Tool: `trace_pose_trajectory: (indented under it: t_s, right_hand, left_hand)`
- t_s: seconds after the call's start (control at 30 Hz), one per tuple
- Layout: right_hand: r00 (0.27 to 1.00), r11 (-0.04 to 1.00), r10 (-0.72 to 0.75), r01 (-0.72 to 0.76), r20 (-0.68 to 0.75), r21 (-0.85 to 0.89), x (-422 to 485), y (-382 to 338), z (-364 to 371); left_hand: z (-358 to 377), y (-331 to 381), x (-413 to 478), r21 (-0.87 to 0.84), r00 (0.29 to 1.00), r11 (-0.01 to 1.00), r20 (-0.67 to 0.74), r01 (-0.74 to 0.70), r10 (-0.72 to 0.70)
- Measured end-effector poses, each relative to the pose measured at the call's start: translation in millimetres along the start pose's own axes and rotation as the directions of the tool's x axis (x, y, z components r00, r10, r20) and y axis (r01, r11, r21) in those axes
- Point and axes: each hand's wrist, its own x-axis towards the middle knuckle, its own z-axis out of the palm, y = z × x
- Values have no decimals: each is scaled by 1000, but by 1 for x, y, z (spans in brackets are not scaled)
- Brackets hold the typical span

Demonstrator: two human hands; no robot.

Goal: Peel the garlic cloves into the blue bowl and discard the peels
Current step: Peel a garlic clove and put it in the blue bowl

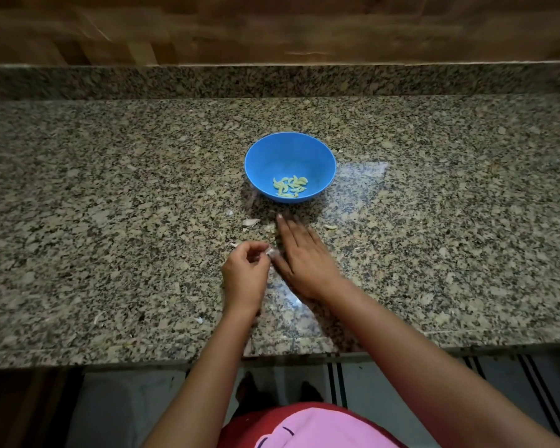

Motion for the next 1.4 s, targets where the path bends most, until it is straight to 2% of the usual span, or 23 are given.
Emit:
trace_pose_trajectory:
  t_s: [0.13,0.33,0.47,0.5,0.63,0.7,0.77,0.83,0.93,1.1,1.23,1.4]
  right_hand:
    - [995,996,-86,86,45,-9,10,-2,-5]
    - [996,953,-8,33,-86,300,-14,-1,0]
    - [994,980,-44,63,-101,191,-27,-7,-2]
    - [994,981,-38,56,-98,185,-27,-9,-2]
    - [985,915,105,-43,-135,401,-21,-11,-7]
    - [967,836,239,-156,-93,526,-17,-10,-12]
    - [931,646,363,-269,22,715,-14,-10,-18]
    - [906,491,407,-327,119,807,-14,-12,-24]
    - [905,322,363,-343,219,882,-17,-24,-32]
    - [915,151,187,-387,358,909,-17,-71,-28]
    - [905,103,29,-426,425,899,-23,-137,-10]
    - [798,165,-225,-534,559,829,-44,-249,40]
  left_hand:
    - [0,-4,4,26,1000,1000,-4,4,-4]
    - [-1,-5,1,4,1000,1000,12,-5,5]
    - [1,-5,-2,-19,1000,1000,17,1,0]
    - [2,-5,-3,-30,1000,1000,18,6,-5]
    - [3,-6,-4,-82,997,994,23,69,-67]
    - [3,-5,-5,-153,994,982,35,112,-108]
    - [2,-3,-6,-255,986,953,35,166,-162]
    - [0,2,-8,-367,974,903,33,222,-225]
    - [-10,7,-14,-507,954,820,16,266,-300]
    - [-55,2,-34,-704,918,666,-49,247,-393]
    - [-113,-18,-61,-818,877,562,-172,126,-448]
    - [-211,-69,-115,-892,774,447,-324,-59,-544]
